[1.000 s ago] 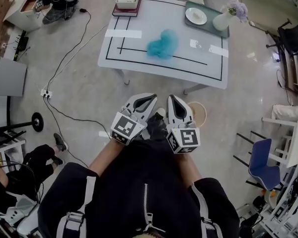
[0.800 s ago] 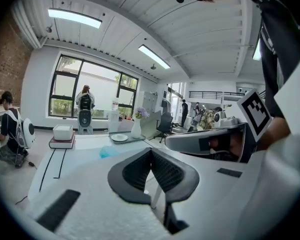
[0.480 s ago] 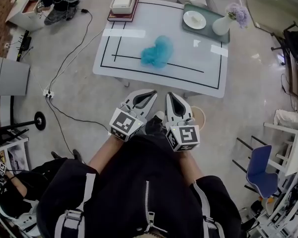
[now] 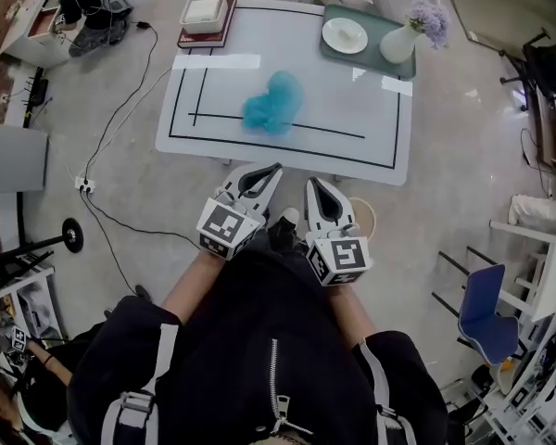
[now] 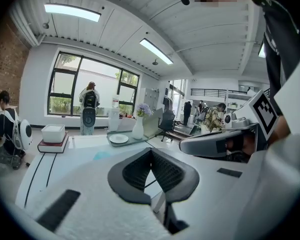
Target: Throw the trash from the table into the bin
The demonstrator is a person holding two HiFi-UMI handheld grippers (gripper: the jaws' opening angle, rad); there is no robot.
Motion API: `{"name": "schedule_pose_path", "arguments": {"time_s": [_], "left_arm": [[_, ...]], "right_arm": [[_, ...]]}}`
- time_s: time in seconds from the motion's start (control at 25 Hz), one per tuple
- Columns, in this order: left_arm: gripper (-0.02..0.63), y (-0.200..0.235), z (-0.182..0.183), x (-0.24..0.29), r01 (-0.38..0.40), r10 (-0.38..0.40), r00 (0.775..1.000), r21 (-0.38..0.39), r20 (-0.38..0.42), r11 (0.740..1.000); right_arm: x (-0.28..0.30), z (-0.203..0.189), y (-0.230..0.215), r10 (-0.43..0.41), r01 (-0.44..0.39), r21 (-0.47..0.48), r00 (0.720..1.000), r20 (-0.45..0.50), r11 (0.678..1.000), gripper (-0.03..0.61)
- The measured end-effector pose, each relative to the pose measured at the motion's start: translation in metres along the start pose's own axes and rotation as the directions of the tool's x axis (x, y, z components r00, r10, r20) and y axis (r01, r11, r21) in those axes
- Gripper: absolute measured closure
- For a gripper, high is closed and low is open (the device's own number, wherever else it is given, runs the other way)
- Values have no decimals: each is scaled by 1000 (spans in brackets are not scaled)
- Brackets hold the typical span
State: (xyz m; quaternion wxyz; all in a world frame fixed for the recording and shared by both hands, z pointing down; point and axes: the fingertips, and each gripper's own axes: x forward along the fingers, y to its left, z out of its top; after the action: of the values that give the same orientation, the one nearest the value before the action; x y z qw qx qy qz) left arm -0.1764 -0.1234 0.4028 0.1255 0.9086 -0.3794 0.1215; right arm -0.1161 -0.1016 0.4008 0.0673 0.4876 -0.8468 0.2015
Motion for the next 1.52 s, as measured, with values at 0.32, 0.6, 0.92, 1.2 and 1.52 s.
{"name": "schedule_pose_path", "arguments": {"time_s": [0.32, 0.6, 0.92, 1.2, 1.52], "left_arm": [[607, 21, 6, 32, 64, -64, 998, 6, 27, 998], [607, 51, 12, 46, 65, -65, 998, 9, 17, 998], [606, 75, -3, 67, 63, -63, 998, 37, -8, 997], [443, 94, -32, 90, 87, -83, 992, 43, -95, 995], [209, 124, -44, 110, 1, 8, 994, 83, -109, 997]], "right_arm": [[24, 13, -17, -56, 56, 8, 998, 8, 998, 569], [51, 29, -19, -73, 73, 0, 997, 22, 997, 569], [65, 32, -21, -96, 96, -19, 995, 10, 995, 569], [75, 36, -33, -148, 148, -1, 989, 13, 989, 569], [79, 38, -45, -211, 211, 7, 977, 9, 977, 569]]}}
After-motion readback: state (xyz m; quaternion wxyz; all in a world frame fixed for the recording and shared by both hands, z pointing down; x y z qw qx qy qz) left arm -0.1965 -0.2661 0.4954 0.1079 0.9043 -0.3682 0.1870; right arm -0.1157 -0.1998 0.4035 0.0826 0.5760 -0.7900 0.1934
